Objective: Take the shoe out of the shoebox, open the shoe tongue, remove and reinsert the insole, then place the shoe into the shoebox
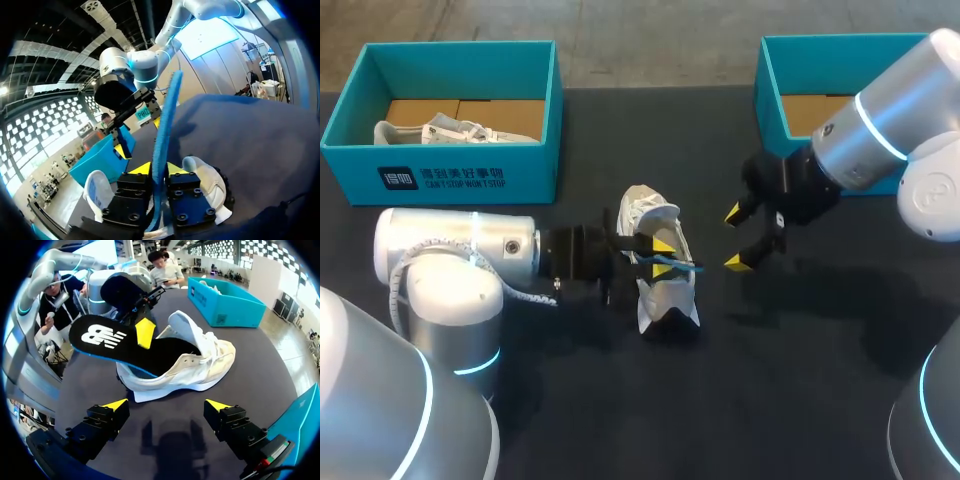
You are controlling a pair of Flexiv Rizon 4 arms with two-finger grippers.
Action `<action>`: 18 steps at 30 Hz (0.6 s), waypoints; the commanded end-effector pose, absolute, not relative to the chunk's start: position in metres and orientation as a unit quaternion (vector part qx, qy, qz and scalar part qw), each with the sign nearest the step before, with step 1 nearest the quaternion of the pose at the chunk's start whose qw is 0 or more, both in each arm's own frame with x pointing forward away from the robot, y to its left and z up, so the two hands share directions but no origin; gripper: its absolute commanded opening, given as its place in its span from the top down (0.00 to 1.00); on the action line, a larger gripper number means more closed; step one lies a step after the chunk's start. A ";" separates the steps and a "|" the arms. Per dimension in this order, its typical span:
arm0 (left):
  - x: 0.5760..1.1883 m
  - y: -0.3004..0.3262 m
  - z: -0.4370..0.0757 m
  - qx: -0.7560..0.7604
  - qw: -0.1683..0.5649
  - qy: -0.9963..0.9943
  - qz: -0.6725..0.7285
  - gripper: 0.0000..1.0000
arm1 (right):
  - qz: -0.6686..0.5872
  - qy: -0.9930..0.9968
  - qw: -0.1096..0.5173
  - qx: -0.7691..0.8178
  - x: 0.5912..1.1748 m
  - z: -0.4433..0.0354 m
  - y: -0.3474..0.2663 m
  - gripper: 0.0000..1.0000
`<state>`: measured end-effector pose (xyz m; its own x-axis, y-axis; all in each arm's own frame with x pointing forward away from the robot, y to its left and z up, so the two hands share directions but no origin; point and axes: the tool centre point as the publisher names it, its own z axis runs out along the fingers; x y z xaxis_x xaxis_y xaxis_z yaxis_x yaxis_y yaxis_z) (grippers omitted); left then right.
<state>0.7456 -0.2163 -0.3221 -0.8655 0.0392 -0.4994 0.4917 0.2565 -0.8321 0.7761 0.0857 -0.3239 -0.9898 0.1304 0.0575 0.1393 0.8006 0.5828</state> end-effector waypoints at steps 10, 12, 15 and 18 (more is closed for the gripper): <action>0.753 -0.214 -0.340 0.194 0.186 0.776 -0.570 1.00 | -0.297 -0.954 -0.006 -0.048 0.777 -0.326 0.091 0.00; 0.754 -0.214 -0.343 0.195 0.185 0.777 -0.569 1.00 | -0.292 -0.955 -0.008 -0.046 0.777 -0.325 0.093 0.00; 0.756 -0.213 -0.348 0.200 0.187 0.778 -0.565 1.00 | -0.289 -0.956 -0.013 -0.041 0.777 -0.323 0.096 0.00; 0.759 -0.212 -0.352 0.198 0.188 0.781 -0.562 1.00 | -0.286 -0.957 -0.015 -0.039 0.777 -0.321 0.098 0.00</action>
<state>0.7557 -0.2093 -0.3488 -0.8505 0.0953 -0.5173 0.5211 0.2876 -0.8036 0.7765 0.0938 -0.3227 -0.9967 0.0807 -0.0056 0.0638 0.8271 0.5584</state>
